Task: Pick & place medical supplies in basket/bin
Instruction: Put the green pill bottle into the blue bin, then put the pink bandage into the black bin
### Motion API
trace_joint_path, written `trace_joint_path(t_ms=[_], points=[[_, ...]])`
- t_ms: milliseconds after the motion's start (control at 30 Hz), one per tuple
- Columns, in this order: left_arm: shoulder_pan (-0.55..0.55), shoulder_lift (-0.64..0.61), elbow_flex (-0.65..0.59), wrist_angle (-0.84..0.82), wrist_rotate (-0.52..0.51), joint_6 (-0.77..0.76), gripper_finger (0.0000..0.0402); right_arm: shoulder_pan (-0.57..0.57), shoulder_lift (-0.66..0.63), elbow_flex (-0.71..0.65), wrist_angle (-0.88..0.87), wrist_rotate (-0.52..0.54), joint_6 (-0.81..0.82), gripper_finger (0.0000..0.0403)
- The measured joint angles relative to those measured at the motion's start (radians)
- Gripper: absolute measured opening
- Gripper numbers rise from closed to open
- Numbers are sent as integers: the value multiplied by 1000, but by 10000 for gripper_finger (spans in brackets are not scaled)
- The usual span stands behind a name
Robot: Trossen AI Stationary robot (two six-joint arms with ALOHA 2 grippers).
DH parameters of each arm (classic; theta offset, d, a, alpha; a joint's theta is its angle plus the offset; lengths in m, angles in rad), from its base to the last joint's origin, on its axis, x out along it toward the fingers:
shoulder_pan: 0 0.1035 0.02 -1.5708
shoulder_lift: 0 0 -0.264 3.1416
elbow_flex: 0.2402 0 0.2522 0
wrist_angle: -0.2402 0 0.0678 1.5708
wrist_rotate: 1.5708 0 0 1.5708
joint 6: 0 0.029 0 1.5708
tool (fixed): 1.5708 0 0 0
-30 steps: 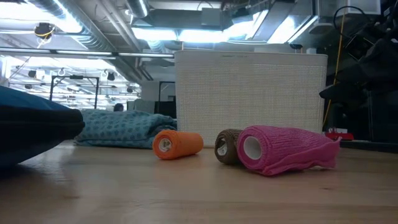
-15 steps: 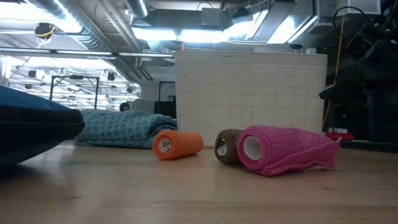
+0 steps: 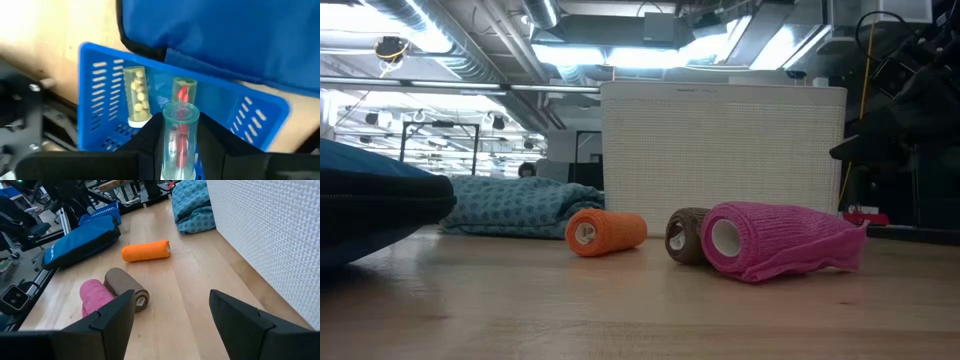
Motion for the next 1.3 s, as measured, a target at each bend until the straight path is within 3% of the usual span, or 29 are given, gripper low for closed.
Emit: trace_joint_path(t_ms=[233, 533, 667, 767, 933, 1133, 1200, 1300], points=[[-1, -38, -107, 39, 11, -24, 94, 0, 0, 0, 0, 0, 8, 256], [9, -47, -108, 39, 2, -8, 185, 0, 0, 0, 0, -7, 10, 256], [9, -47, -85, -6, -66, -13, 209, 0, 0, 0, -1, -18, 9, 256], [20, -47, -33, -72, -183, -8, 213, 0, 0, 0, 2, -11, -7, 256], [45, -47, 89, -144, -492, 37, 207, -1, 0, 0, 141, 175, -65, 256], [69, -47, 148, -117, -950, 173, 202, -1, 16, 2, 357, 39, -45, 256], [86, -48, 134, -117, -1020, 193, 199, -1, 38, 9, 364, 19, -35, 256], [130, -68, 88, -84, -1009, 216, 191, -1, 94, 46, 365, 23, -35, 256]])
